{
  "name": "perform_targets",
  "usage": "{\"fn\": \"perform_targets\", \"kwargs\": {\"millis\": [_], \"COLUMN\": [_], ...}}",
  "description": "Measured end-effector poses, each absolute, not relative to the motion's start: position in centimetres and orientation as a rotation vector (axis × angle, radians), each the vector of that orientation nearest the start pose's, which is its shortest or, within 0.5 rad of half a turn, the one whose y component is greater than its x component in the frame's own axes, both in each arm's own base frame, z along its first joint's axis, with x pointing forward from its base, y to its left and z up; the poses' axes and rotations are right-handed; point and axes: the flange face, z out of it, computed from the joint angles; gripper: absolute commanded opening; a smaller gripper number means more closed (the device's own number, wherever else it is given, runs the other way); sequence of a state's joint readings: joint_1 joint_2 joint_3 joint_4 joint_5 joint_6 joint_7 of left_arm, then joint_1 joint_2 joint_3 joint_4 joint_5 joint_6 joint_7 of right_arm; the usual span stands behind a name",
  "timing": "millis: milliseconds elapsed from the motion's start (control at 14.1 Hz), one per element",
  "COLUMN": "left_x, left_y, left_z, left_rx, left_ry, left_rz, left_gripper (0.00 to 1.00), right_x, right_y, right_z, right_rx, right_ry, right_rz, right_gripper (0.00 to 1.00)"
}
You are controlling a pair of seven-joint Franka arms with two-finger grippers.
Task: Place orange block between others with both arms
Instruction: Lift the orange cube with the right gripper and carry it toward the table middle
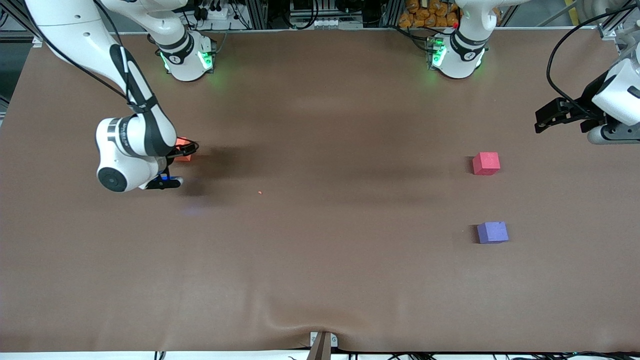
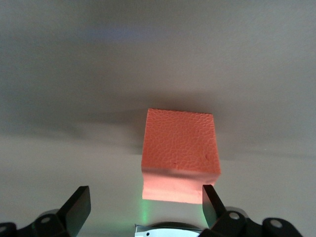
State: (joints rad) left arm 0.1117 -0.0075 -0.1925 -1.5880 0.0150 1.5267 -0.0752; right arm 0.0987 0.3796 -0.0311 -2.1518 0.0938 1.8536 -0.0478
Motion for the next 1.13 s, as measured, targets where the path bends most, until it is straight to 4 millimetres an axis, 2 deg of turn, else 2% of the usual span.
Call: {"fn": "perform_targets", "kwargs": {"millis": [425,638,1062,1133], "left_x": [54.6,54.7,54.9,55.0], "left_y": [-4.3,-4.3,-4.3,-4.3], "left_z": [61.5,61.4,60.6,60.3], "left_rx": [-3.120,-3.120,-3.120,-3.121], "left_ry": [0.009,0.009,0.010,0.012], "left_rz": [0.085,0.088,0.106,0.113], "left_gripper": [1.00,1.00,1.00,1.00], "right_x": [48.4,48.6,47.4,47.2], "right_y": [1.8,1.7,1.8,1.8], "right_z": [20.0,20.9,17.2,16.5], "right_rx": [-2.933,-2.942,-2.933,-2.928], "right_ry": [-0.060,-0.061,-0.065,-0.065], "right_rz": [0.990,0.963,1.009,1.023], "right_gripper": [1.00,1.00,1.00,0.68]}}
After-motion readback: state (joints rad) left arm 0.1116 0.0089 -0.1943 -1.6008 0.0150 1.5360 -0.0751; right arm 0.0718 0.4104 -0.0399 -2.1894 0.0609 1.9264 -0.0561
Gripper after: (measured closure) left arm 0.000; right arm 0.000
